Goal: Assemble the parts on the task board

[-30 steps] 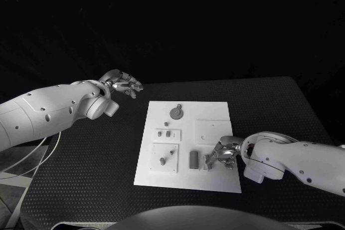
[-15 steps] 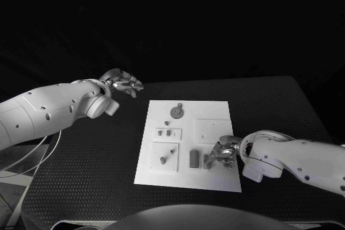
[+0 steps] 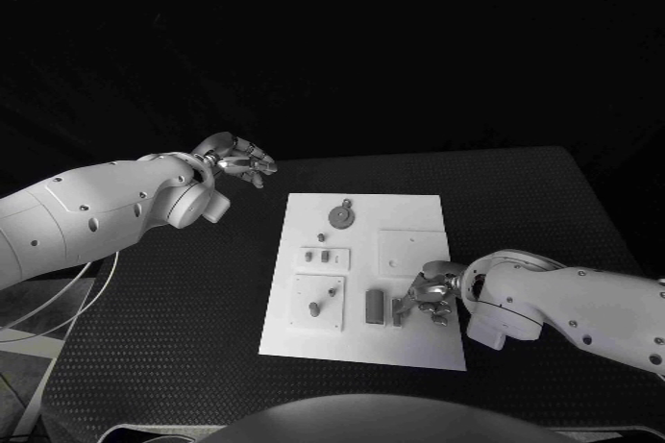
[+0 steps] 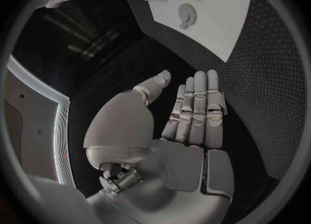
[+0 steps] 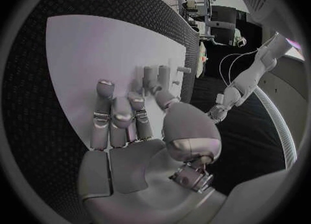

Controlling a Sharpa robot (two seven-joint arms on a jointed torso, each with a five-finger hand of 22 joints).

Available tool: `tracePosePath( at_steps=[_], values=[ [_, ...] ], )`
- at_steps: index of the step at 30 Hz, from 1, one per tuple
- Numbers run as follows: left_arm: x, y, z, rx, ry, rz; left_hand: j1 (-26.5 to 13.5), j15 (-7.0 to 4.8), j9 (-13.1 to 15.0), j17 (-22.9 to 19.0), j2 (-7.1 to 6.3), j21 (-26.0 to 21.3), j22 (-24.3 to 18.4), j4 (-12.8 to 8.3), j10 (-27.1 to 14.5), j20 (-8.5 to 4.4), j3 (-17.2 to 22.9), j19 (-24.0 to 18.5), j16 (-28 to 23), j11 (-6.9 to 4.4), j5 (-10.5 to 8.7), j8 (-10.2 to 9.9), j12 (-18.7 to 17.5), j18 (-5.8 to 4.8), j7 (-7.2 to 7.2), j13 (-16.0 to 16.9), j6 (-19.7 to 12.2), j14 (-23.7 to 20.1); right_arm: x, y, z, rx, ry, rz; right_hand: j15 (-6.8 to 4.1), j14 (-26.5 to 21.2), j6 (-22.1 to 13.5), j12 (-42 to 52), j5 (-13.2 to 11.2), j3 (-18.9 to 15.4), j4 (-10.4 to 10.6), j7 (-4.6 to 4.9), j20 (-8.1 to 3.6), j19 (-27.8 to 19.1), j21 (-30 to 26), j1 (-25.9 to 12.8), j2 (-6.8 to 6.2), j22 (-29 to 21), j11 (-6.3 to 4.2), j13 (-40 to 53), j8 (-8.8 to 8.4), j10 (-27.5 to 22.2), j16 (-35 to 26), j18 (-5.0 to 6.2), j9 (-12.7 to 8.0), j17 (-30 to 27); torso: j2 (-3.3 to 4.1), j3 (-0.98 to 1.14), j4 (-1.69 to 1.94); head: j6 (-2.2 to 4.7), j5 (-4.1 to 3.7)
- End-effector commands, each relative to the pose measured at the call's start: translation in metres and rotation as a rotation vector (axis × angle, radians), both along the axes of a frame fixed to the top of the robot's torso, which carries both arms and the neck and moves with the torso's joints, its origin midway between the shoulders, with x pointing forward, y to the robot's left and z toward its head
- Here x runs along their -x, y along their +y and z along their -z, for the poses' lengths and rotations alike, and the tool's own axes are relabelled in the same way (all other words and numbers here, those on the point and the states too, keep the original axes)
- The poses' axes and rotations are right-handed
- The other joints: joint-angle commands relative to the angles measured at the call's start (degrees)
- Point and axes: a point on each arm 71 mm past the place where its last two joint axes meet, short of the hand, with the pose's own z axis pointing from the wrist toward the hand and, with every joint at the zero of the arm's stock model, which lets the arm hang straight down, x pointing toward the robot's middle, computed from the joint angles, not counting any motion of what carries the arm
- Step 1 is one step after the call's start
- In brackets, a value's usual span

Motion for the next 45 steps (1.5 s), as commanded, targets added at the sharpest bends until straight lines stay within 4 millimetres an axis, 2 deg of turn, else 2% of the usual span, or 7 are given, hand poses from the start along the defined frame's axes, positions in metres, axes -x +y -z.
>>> tracePosePath(
  at_steps=[1,17,23,26,27,29,45],
  values=[
    [0.0,-0.002,0.0,0.004,0.002,0.015,-0.34,-0.04,-0.06,0.08,-0.2,0.27,-0.04,0.22,-0.31,-0.18,-0.05,0.09,-0.28,0.04,-0.14,0.31,0.09,0.98,-0.07,0.05,-0.11,0.36,0.001,-0.001,0.002,0.019,0.013,-0.015,-0.39,0.19,-1.07,0.37,0.08,-0.08,0.21,1.4,-0.13,0.24,-0.07,-0.77,-0.48,0.66,-0.01,-0.08,-0.41,-0.05,0.25,1.13,-0.29,-0.03,0.01,0.0,-0.04,-0.01,-0.02],
    [0.0,-0.002,0.0,0.003,0.003,0.015,-0.31,-0.04,-0.08,0.13,-0.2,0.27,-0.04,0.24,-0.31,-0.18,-0.05,0.08,-0.32,0.04,-0.14,0.33,0.09,0.98,-0.07,0.05,-0.12,0.37,0.001,0.0,0.0,-0.007,-0.008,-0.042,-0.41,0.27,-1.09,0.39,0.08,1.13,0.83,1.39,-0.32,0.57,-0.38,-3.02,-2.87,0.54,-0.02,-0.17,-0.37,-0.09,0.12,1.13,-0.94,-0.09,-0.02,0.0,-0.03,-0.05,0.01],
    [0.0,-0.001,0.0,0.003,0.003,0.015,-0.31,-0.04,-0.08,0.15,-0.19,0.27,-0.04,0.25,-0.31,-0.18,-0.05,0.09,-0.34,0.04,-0.14,0.33,0.09,0.98,-0.06,0.05,-0.12,0.38,0.005,-0.001,-0.003,0.01,-0.056,-0.139,-0.74,0.41,0.4,0.59,0.07,2.24,-0.14,0.96,-0.63,0.92,-0.32,-1.15,-6.6,0.64,-0.41,-0.14,0.66,0.03,0.21,1.13,-0.72,-0.04,-0.02,0.04,-0.03,-0.01,0.0],
    [0.0,0.0,0.0,0.003,0.003,0.013,-0.31,-0.04,-0.08,0.15,-0.19,0.27,-0.04,0.25,-0.31,-0.18,-0.06,0.09,-0.34,0.04,-0.14,0.33,0.09,0.98,-0.06,0.06,-0.12,0.38,0.006,-0.002,-0.005,0.028,-0.083,-0.174,-1.01,0.46,1.21,0.73,0.12,2.59,-0.18,0.67,-0.74,0.99,-0.27,0.27,-7.79,0.7,-0.63,-0.09,1.21,0.16,0.28,1.13,-0.46,-0.01,-0.02,0.04,-0.04,-0.01,0.03],
    [0.0,0.0,0.0,0.003,0.004,0.013,-0.31,-0.04,-0.08,0.15,-0.19,0.27,-0.04,0.25,-0.31,-0.18,-0.06,0.09,-0.34,0.04,-0.14,0.33,0.09,0.98,-0.06,0.06,-0.12,0.38,0.007,-0.001,-0.005,0.034,-0.09,-0.183,-1.41,0.55,3.52,1.4,0.1,3.22,-0.36,0.02,-0.99,0.94,-0.19,3.51,-9.92,0.83,-1.19,0.46,2.66,0.88,0.39,1.12,0.25,0.04,-0.02,0.05,-0.06,-0.01,0.04],
    [0.0,0.0,0.0,0.003,0.004,0.014,-0.31,-0.04,-0.09,0.16,-0.19,0.27,-0.04,0.25,-0.31,-0.18,-0.06,0.09,-0.35,0.04,-0.14,0.33,0.09,0.98,-0.06,0.06,-0.12,0.38,0.008,0.0,-0.006,0.049,-0.106,-0.205,-1.66,0.57,3.75,1.61,0.07,3.0,-0.24,-0.19,-0.81,1.03,-0.17,4.0,-10.75,0.84,-1.47,0.64,2.93,1.22,0.38,1.13,0.46,0.02,-0.02,0.04,-0.11,-0.01,-0.02],
    [0.0,-0.001,0.0,0.004,0.005,0.018,-0.31,-0.04,-0.1,0.22,-0.15,0.28,-0.04,0.29,-0.29,-0.18,-0.07,0.09,-0.38,0.04,-0.14,0.36,0.1,0.98,-0.07,0.06,-0.11,0.4,0.006,0.009,-0.004,0.107,-0.151,-0.258,-2.29,0.76,5.04,2.47,0.08,2.73,0.55,-0.87,-0.48,1.69,-0.3,2.68,-10.89,0.68,-2.13,1.53,4.14,2.91,0.54,1.13,1.31,0.0,0.03,0.01,0.02,-0.27,-0.13]
  ],
)
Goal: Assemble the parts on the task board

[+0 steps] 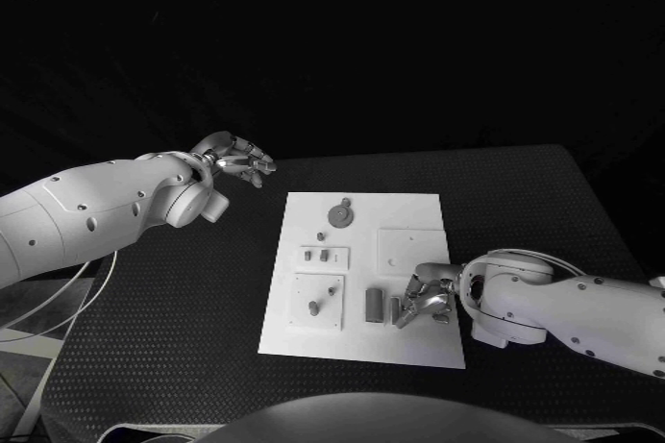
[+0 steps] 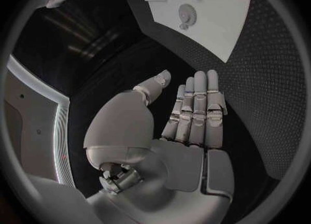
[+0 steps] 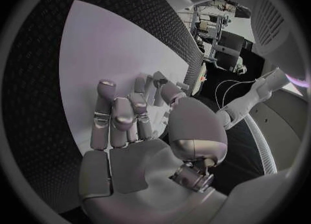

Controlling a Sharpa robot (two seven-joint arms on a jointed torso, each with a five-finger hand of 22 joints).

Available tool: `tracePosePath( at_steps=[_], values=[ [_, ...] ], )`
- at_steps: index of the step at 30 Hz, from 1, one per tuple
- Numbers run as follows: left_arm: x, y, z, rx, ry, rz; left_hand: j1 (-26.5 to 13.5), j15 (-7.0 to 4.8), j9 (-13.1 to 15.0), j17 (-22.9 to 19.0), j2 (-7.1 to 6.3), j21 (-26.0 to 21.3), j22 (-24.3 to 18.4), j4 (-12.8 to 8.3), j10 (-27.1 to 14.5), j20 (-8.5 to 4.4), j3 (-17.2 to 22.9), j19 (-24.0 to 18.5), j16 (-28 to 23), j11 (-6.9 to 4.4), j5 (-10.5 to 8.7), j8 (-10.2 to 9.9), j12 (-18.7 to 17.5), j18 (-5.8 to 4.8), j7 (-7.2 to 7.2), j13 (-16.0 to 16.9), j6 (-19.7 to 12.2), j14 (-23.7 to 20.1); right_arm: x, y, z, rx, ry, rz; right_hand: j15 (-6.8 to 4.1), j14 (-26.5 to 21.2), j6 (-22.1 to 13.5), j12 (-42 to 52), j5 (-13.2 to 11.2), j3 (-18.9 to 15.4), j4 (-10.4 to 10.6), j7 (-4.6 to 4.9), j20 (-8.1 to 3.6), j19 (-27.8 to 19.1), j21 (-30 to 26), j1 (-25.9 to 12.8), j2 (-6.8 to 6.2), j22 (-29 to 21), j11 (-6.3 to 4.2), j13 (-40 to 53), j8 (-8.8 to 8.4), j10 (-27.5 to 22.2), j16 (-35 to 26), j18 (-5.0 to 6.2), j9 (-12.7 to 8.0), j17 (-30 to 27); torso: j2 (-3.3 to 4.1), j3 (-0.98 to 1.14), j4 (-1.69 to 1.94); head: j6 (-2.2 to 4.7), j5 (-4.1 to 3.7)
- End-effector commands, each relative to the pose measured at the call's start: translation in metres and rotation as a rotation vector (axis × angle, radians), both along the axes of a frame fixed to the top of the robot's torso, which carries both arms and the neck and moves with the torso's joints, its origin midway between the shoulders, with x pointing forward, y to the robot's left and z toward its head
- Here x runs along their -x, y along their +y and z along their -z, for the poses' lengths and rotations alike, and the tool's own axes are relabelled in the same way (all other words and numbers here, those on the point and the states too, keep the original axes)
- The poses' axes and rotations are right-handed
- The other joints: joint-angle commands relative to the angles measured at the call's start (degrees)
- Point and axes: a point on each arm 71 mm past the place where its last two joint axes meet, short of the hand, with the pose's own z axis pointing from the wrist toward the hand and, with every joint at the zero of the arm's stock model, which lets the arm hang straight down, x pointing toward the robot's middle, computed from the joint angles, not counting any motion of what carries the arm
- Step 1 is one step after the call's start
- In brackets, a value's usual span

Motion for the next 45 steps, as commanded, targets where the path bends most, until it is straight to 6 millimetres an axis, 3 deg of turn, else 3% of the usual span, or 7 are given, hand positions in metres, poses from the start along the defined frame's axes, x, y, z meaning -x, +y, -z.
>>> tracePosePath(
  at_steps=[1,16,20,23,27,42,45],
  values=[
    [0.0,-0.002,0.0,0.004,0.002,0.016,-0.31,-0.04,-0.06,0.08,-0.15,0.27,-0.04,0.29,-0.29,-0.18,-0.07,0.09,-0.38,0.04,-0.14,0.36,0.1,0.97,-0.07,0.09,-0.11,0.4,0.0,0.001,0.002,0.038,-0.025,-0.035,-0.61,0.0,0.41,0.25,0.09,0.03,0.39,-0.17,0.1,0.49,-0.3,-0.73,0.1,0.67,-0.09,0.12,0.27,0.46,0.33,0.95,0.11,0.01,0.05,-0.02,0.08,-0.09,0.0],
    [0.0,-0.001,0.0,0.003,0.002,0.015,-0.3,-0.05,-0.07,0.14,-0.13,0.28,-0.04,0.32,-0.28,-0.19,-0.09,0.1,-0.42,0.03,-0.15,0.38,0.1,0.97,-0.07,0.1,-0.09,0.42,-0.004,-0.002,0.008,0.108,-0.069,-0.047,-0.84,0.03,0.71,0.76,0.09,0.55,0.58,-0.41,-0.08,0.73,-0.41,-1.54,1.81,0.67,-0.33,0.78,0.6,1.29,0.44,0.95,0.38,0.0,0.0,-0.07,0.03,-0.48,0.19],
    [0.0,-0.001,0.0,0.004,0.003,0.017,-0.3,-0.05,-0.08,0.15,-0.13,0.28,-0.04,0.32,-0.27,-0.19,-0.09,0.1,-0.43,0.03,-0.15,0.39,0.11,0.98,-0.08,0.1,-0.09,0.42,-0.005,-0.003,0.009,0.111,-0.072,-0.04,-0.89,0.01,0.78,0.9,0.1,0.72,0.8,-0.47,-0.1,0.8,-0.43,-2.12,3.66,0.7,-0.39,0.98,0.7,1.54,0.5,0.95,0.47,0.01,0.0,-0.03,0.01,-0.5,0.25],
    [0.0,-0.001,0.0,0.004,0.003,0.016,-0.31,-0.05,-0.08,0.16,-0.13,0.28,-0.04,0.33,-0.27,-0.19,-0.1,0.11,-0.44,0.03,-0.15,0.39,0.11,0.97,-0.08,0.1,-0.09,0.42,-0.005,-0.003,0.009,0.105,-0.062,-0.032,-0.92,-0.02,0.75,0.93,0.1,0.87,0.71,-0.48,-0.09,0.74,-0.46,-2.52,6.05,0.77,-0.41,1.08,0.73,1.63,0.56,0.95,0.53,0.02,0.0,-0.03,0.03,-0.48,0.26],
    [0.0,-0.001,0.0,0.004,0.003,0.016,-0.31,-0.05,-0.08,0.18,-0.13,0.28,-0.04,0.34,-0.26,-0.18,-0.1,0.11,-0.45,0.03,-0.15,0.4,0.11,0.97,-0.08,0.1,-0.08,0.43,-0.006,-0.001,0.01,0.116,-0.062,-0.04,-0.92,-0.07,0.74,1.01,0.1,0.61,0.39,-0.5,-0.08,0.7,-0.43,-3.2,6.84,0.86,-0.42,1.24,0.78,1.72,0.61,0.95,0.59,0.03,0.01,-0.03,0.02,-0.47,0.26],
    [0.0,-0.001,-0.001,0.003,0.001,0.015,-0.29,-0.05,-0.09,0.23,-0.12,0.28,-0.04,0.35,-0.25,-0.19,-0.11,0.11,-0.48,0.02,-0.14,0.43,0.11,0.98,-0.09,0.11,-0.07,0.44,-0.004,-0.007,0.011,0.108,-0.023,-0.027,-0.94,-0.29,0.41,0.7,0.09,-0.15,-0.53,-0.5,-0.15,0.26,-0.22,1.51,4.03,1.08,-0.42,1.13,0.85,1.48,0.75,0.95,0.85,0.0,-0.02,-0.06,0.04,-0.21,0.17],
    [0.0,-0.001,-0.001,0.004,0.0,0.015,-0.29,-0.05,-0.1,0.24,-0.12,0.28,-0.04,0.36,-0.25,-0.19,-0.11,0.11,-0.49,0.02,-0.14,0.43,0.11,0.98,-0.09,0.11,-0.06,0.44,-0.001,-0.011,0.011,0.076,0.007,-0.006,-0.83,-0.35,0.16,0.15,0.09,-0.81,-0.45,-0.37,0.0,0.11,-0.32,1.03,2.49,1.02,-0.3,0.59,0.72,0.93,0.63,0.95,0.8,-0.09,-0.03,-0.07,0.03,-0.1,0.15]
  ],
)
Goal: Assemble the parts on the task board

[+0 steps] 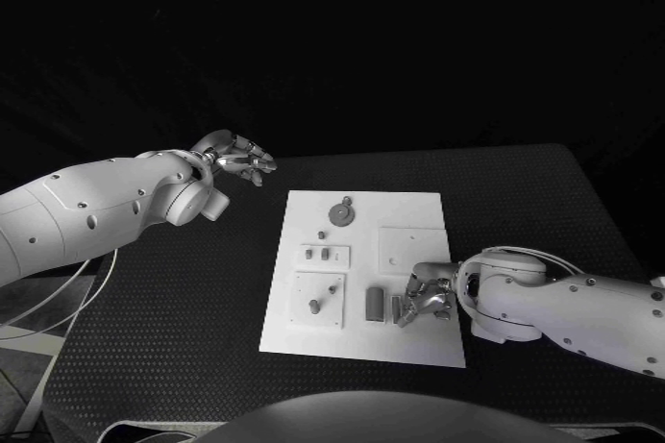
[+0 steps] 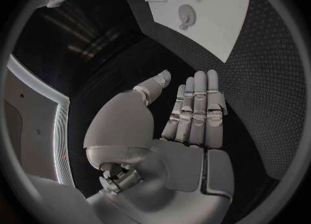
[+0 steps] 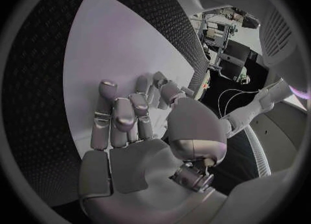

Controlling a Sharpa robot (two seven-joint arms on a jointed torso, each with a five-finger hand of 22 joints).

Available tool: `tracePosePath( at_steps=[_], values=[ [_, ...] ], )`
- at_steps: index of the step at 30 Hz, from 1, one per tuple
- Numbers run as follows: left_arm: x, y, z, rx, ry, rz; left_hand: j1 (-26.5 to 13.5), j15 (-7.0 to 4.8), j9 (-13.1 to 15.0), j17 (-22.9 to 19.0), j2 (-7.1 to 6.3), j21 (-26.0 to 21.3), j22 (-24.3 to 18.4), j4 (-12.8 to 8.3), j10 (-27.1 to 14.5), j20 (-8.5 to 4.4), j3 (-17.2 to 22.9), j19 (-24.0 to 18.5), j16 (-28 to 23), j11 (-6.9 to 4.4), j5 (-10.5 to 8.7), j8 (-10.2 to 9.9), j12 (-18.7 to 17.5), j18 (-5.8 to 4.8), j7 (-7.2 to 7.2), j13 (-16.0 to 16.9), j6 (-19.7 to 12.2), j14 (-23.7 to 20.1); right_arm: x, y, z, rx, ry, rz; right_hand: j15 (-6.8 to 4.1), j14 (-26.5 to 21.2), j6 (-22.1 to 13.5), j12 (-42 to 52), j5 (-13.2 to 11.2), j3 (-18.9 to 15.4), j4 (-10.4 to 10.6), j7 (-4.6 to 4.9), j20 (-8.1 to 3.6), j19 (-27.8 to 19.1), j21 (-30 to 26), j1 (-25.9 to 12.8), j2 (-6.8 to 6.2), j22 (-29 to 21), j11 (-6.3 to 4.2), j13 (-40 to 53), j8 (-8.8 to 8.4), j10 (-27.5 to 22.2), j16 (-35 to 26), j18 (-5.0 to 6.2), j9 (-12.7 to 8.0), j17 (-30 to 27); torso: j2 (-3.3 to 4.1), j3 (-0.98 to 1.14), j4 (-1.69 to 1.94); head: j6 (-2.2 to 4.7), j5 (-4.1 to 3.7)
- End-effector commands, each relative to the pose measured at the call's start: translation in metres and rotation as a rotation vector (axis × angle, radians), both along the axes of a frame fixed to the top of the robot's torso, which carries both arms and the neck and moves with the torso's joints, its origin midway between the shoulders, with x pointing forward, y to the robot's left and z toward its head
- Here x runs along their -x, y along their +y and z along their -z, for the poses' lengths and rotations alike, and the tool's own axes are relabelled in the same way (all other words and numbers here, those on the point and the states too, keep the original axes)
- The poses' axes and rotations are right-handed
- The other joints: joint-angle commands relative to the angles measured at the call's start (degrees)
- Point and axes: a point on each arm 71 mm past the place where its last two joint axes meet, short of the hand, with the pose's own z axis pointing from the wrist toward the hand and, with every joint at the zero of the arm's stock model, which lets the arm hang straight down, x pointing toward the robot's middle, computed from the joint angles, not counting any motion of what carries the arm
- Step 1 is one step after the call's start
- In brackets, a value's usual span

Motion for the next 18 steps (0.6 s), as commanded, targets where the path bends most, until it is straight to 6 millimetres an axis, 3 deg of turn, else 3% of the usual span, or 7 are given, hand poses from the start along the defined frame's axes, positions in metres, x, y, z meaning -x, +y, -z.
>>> tracePosePath(
  at_steps=[1,7,10,11,15,18],
  values=[
    [0.0,-0.002,-0.001,0.004,-0.002,0.014,-0.29,-0.05,-0.06,0.1,-0.12,0.28,-0.03,0.36,-0.25,-0.19,-0.12,0.11,-0.28,0.02,-0.14,0.2,0.11,0.98,-0.09,0.09,-0.06,0.44,0.003,-0.012,0.005,0.006,0.046,0.048,-0.02,-0.4,-0.49,-0.64,0.14,-0.76,0.03,0.3,-0.05,-0.43,-0.15,-1.01,-2.22,1.0,0.23,-0.45,-0.02,-0.56,0.12,0.37,-0.1,-0.12,-0.02,-0.02,0.0,0.17,-0.07],
    [0.0,-0.003,-0.001,0.006,-0.005,0.015,-0.33,-0.05,-0.07,0.14,-0.17,0.28,-0.03,0.39,-0.24,-0.19,-0.16,0.11,-0.3,0.02,-0.15,0.21,0.11,0.97,-0.09,0.09,-0.07,0.45,-0.008,-0.014,-0.018,-0.097,0.042,0.085,0.21,-0.37,-1.03,-1.82,0.15,-0.14,1.53,0.55,0.19,-0.54,-0.77,-3.2,-6.78,0.59,0.47,-1.53,-0.33,-1.79,-0.58,0.37,-0.23,-0.64,-0.13,0.0,-0.13,1.3,-0.36],
    [0.0,-0.004,-0.001,0.018,-0.002,0.014,-0.36,-0.05,-0.07,0.15,-0.2,0.28,-0.03,0.4,-0.24,-0.18,-0.18,0.11,-0.31,0.02,-0.16,0.21,0.11,0.97,-0.09,0.09,-0.07,0.46,-0.017,-0.013,-0.03,-0.173,0.024,0.095,0.29,-0.31,-1.32,-2.2,0.15,0.85,2.42,0.65,0.2,-0.57,-1.03,-3.66,-7.83,0.47,0.56,-1.9,-0.45,-2.24,-0.8,0.37,-0.23,-0.81,-0.18,-0.02,-0.14,1.9,-0.5],
    [-0.001,-0.005,-0.001,0.026,0.0,0.013,-0.36,-0.05,-0.07,0.15,-0.21,0.28,-0.03,0.41,-0.24,-0.18,-0.18,0.11,-0.31,0.02,-0.16,0.21,0.11,0.97,-0.09,0.09,-0.07,0.46,-0.022,-0.012,-0.036,-0.214,0.018,0.098,0.33,-0.31,-1.56,-2.49,0.15,1.19,2.7,0.72,0.21,-0.62,-1.13,-3.79,-8.12,0.44,0.61,-2.2,-0.56,-2.6,-0.91,0.37,-0.24,-0.88,-0.19,-0.02,-0.13,2.41,-0.65],
    [-0.003,-0.007,-0.001,0.033,-0.006,0.012,-0.4,-0.05,-0.08,0.17,-0.25,0.27,-0.04,0.43,-0.24,-0.18,-0.21,0.1,-0.33,0.02,-0.16,0.21,0.11,0.96,-0.08,0.09,-0.08,0.46,-0.048,-0.014,-0.053,-0.397,-0.044,0.11,0.59,-0.3,-2.95,-2.62,0.15,1.85,2.79,1.1,0.23,-0.71,-1.29,-3.62,-7.78,0.45,0.95,-2.26,-1.19,-3.02,-1.08,0.37,-0.37,-1.0,-0.36,-0.12,-0.19,4.13,-1.19],
    [-0.005,-0.01,-0.001,0.045,-0.012,0.016,-0.43,-0.05,-0.09,0.19,-0.3,0.26,-0.04,0.44,-0.23,-0.18,-0.25,0.08,-0.36,0.02,-0.16,0.22,0.12,0.96,-0.09,0.1,-0.08,0.45,-0.067,-0.019,-0.06,-0.509,-0.062,0.11,0.74,-0.44,-3.17,-2.53,0.15,2.05,1.77,1.23,0.34,-1.11,-1.5,-2.86,-5.17,0.5,1.1,-2.15,-1.14,-3.22,-1.34,0.37,-0.17,-1.13,-0.74,-0.34,-0.24,5.93,-2.24]
  ],
)
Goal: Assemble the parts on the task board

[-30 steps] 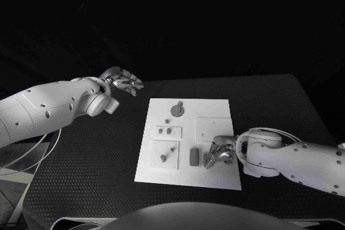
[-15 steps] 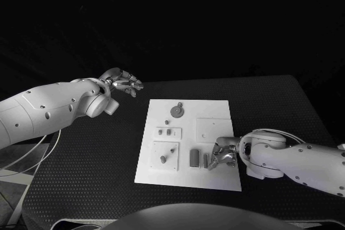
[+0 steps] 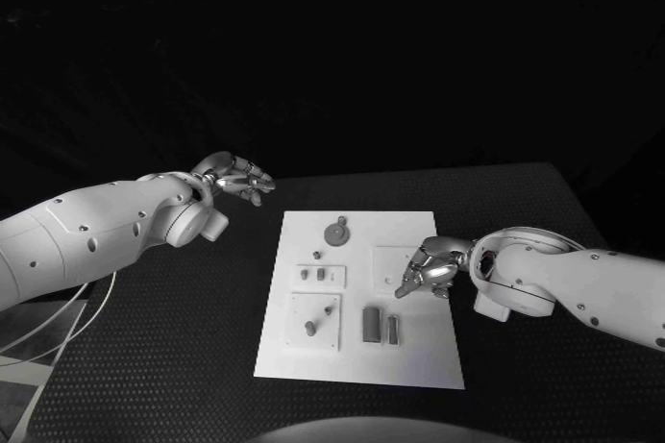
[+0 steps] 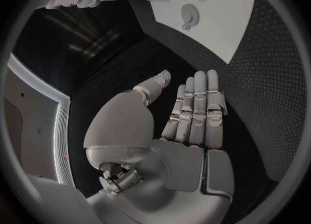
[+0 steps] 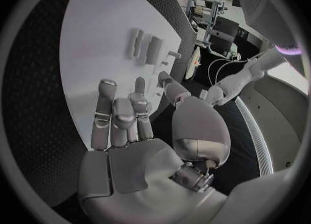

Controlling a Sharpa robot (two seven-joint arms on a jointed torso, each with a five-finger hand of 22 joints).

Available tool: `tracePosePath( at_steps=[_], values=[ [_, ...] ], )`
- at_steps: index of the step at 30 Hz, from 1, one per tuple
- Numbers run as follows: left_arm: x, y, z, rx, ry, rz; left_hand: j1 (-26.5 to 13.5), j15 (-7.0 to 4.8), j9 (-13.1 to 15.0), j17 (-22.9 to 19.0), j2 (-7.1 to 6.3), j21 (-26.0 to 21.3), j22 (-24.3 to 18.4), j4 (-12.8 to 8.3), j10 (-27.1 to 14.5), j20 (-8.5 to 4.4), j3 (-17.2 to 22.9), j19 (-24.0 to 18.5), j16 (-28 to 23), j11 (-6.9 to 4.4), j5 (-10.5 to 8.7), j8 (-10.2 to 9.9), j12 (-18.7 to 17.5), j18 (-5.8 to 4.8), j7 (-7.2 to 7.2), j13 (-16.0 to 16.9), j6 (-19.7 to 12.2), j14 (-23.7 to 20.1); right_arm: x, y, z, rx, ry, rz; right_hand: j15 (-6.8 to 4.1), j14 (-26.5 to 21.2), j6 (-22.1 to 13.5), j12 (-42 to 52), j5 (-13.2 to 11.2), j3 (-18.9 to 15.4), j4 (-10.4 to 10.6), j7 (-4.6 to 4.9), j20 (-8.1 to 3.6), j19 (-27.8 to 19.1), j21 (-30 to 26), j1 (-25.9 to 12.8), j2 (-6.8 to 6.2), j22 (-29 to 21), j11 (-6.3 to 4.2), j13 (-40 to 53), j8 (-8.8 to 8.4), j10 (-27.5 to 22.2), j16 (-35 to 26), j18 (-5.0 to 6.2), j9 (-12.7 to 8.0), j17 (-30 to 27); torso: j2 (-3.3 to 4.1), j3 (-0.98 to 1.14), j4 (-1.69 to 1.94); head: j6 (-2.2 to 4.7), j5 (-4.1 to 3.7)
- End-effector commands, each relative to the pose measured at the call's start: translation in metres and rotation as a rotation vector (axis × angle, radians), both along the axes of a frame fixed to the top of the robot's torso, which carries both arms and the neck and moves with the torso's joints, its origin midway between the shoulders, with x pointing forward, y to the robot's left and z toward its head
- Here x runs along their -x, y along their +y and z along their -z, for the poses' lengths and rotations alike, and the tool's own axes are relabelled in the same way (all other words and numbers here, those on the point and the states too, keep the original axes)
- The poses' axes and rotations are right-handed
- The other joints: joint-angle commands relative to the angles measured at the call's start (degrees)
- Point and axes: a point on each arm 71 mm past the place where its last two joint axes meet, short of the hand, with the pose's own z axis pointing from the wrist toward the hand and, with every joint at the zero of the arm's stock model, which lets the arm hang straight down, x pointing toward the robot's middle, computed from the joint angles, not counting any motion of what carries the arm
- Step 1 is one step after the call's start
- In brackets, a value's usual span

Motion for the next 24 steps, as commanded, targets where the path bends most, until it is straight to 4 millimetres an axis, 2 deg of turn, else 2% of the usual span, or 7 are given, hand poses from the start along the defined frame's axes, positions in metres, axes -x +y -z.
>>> tracePosePath(
  at_steps=[1,5,14,17,19,22,24],
  values=[
    [-0.003,-0.006,-0.001,0.041,-0.012,0.016,-0.43,-0.04,-0.1,0.08,-0.31,0.26,-0.04,0.28,-0.23,-0.18,-0.1,0.08,-0.36,0.01,-0.16,0.22,0.12,0.96,-0.08,0.06,-0.08,0.45,-0.017,0.004,-0.013,-0.28,-0.046,-0.019,0.49,-0.22,-1.04,-0.19,-0.32,-0.2,-1.23,0.71,0.19,-0.85,-0.47,0.2,2.34,0.51,0.2,-0.03,-0.12,-0.51,-0.63,0.8,0.21,-0.22,-0.52,-0.28,-0.08,2.42,-1.12],
    [-0.005,-0.008,-0.001,0.103,-0.003,0.029,-0.36,-0.06,-0.06,0.18,-0.2,0.24,-0.06,0.28,0.11,-0.18,-0.11,0.04,-0.44,-0.12,-0.15,0.41,0.27,0.97,-0.2,0.14,0.2,0.48,-0.048,-0.006,-0.018,-0.364,-0.112,0.042,0.58,-0.5,-1.78,-0.77,-0.32,-0.69,-2.38,0.86,0.54,-1.43,-0.94,0.68,3.94,0.44,0.32,-0.48,-0.23,-0.77,-1.37,0.8,0.48,-0.58,-1.27,-0.69,-0.26,6.44,-1.73],
    [-0.017,-0.012,-0.003,0.283,0.011,0.05,-0.73,1.12,-0.23,-0.35,1.52,-0.15,-1.41,-1.37,1.2,0.85,-1.32,-2.94,-3.85,-0.51,-0.3,0.94,0.18,0.6,-0.73,0.28,1.04,-1.68,-0.11,-0.024,-0.023,-0.558,-0.238,0.301,2.64,-8.16,-7.01,-10.97,-0.44,-0.55,-2.13,2.89,4.01,-10.38,-8.57,0.44,6.81,-2.78,2.31,-7.3,-1.98,-7.6,-12.74,-0.74,1.14,-5.54,-4.0,-1.6,-0.47,12.59,-1.95],
    [-0.02,-0.012,-0.005,0.338,0.013,0.034,-1.89,2.38,-0.52,-1.29,1.96,-0.32,-3.1,-1.87,-0.49,2.03,-2.02,-6.42,-7.26,-0.08,-0.33,0.58,-0.31,0.21,-0.96,-0.48,0.3,-4.67,-0.12,-0.029,-0.022,-0.648,-0.245,0.372,5.37,-14.29,-9.6,-20.45,-0.42,0.49,-1.55,4.38,6.24,-17.94,-14.96,-1.88,8.4,-5.93,4.73,-14.01,-3.09,-12.82,-23.38,-2.37,0.99,-10.55,-4.8,-1.81,-0.49,14.12,-2.17],
    [-0.023,-0.012,-0.005,0.379,0.013,0.017,-2.85,3.3,-0.81,-2.09,2.17,-0.3,-4.47,-2.15,-3.19,2.9,-2.6,-8.43,-9.98,0.12,-0.37,0.07,-0.34,0.21,-1.2,-1.58,-0.76,-7.69,-0.124,-0.029,-0.02,-0.709,-0.239,0.402,10.66,-21.22,-11.6,-30.67,0.09,1.52,-1.16,6.56,8.59,-27.15,-20.91,-1.92,8.59,-8.22,7.21,-21.78,-4.06,-16.6,-33.05,-4.96,0.58,-14.87,-5.22,-1.88,-0.37,14.88,-2.29],
    [-0.029,-0.017,-0.005,0.407,0.004,0.021,-4.47,4.63,-1.16,-3.46,2.21,-0.35,-7.34,-2.47,-6.94,4.37,-3.43,-12.78,-13.87,0.24,-0.3,-0.57,-0.33,-0.13,-1.57,-3.43,-2.2,-12.13,-0.126,-0.028,-0.014,-0.797,-0.213,0.414,15.8,-26.36,-13.69,-41.87,-0.13,1.13,-2.06,7.01,10.47,-35.28,-25.87,-2.43,9.1,-9.68,10.12,-32.26,-4.96,-16.3,-43.42,-7.25,-0.35,-19.39,-5.93,-1.99,-0.3,15.52,-2.37],
    [-0.031,-0.019,-0.005,0.42,-0.003,0.019,-5.99,5.33,-1.4,-4.43,2.15,-0.29,-9.47,-2.62,-9.92,5.1,-4.27,-15.04,-16.05,0.3,-0.32,-1.11,-0.32,-0.38,-1.86,-5.04,-3.47,-14.29,-0.128,-0.027,-0.015,-0.846,-0.212,0.428,16.02,-25.75,-14.45,-45.63,-0.22,0.42,-2.18,7.1,10.75,-35.79,-26.73,-2.52,9.39,-9.93,10.36,-36.71,-5.19,-14.59,-46.32,-7.21,-1.01,-20.27,-6.21,-2.0,-0.24,15.99,-2.49]
  ],
)
